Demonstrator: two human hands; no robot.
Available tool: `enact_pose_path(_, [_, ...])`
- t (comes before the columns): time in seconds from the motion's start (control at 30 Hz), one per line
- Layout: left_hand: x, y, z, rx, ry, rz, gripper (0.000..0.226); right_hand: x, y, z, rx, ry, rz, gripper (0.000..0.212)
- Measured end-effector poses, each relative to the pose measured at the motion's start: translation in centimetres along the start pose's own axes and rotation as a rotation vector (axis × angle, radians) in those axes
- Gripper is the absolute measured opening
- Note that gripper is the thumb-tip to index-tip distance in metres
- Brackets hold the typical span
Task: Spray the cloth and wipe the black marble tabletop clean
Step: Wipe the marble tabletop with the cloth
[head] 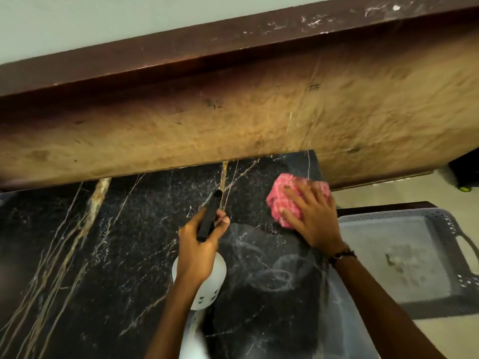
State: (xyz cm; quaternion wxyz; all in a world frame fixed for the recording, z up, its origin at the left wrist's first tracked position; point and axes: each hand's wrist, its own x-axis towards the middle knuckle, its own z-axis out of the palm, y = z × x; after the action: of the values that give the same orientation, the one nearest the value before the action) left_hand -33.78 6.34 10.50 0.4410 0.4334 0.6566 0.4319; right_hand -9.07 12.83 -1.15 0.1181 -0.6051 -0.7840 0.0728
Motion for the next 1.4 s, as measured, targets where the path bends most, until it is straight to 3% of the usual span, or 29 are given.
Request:
enact_pose_path(0.13, [-1.1,-0.3,1.0,-0.016,-0.023,-0.017,0.017,4.2,-1.3,0.3,-0.024,0.013,0.154,0.059])
enact_pose_path(0.37, [-3.0,-0.5,2.6,0.005,0.001,-0.053,0.010,-3.3,-0.8,-0.1,0.016,-0.096,-0.141,0.062])
enact_pose_path(0.5, [-4.5,-0.6,3.1,-0.009,0.009,-0.067,0.012,-5.1,3.1,-1.7,0.042,-0.066,0.006,0.065])
enact_pose_path(0.67, [-6.8,-1.1,3.0,0.003,0.046,-0.073,0.010,0.2,0.6,-1.0,0.031,-0.033,0.190,0.059])
enact_pose_path(0.9, [-10.5,-1.2,2.2,-0.005,0.081,-0.120,0.010,-9.6,-0.1,-1.2,0.046,-0.123,-0.191,0.062])
enact_pose_path(1.07, [-12.8,-1.7,1.5,-0.051,0.133,-0.162,0.009,-11.4,2.4,-2.7,0.056,-0.110,-0.104,0.065])
enact_pose_path(1.2, [-14.2,-2.5,0.5,-0.070,0.192,-0.169,0.008,-6.0,-2.0,-1.6,0.028,-0.094,0.037,0.061])
enact_pose_path(1.3, [-15.0,-3.1,-0.2,-0.058,0.215,-0.163,0.008,-5.0,-6.3,0.1,0.010,-0.136,-0.082,0.061])
enact_pose_path(1.4, [-15.6,-3.3,-0.9,-0.063,0.236,-0.153,0.006,-8.1,-8.2,0.4,-0.009,-0.197,-0.316,0.061])
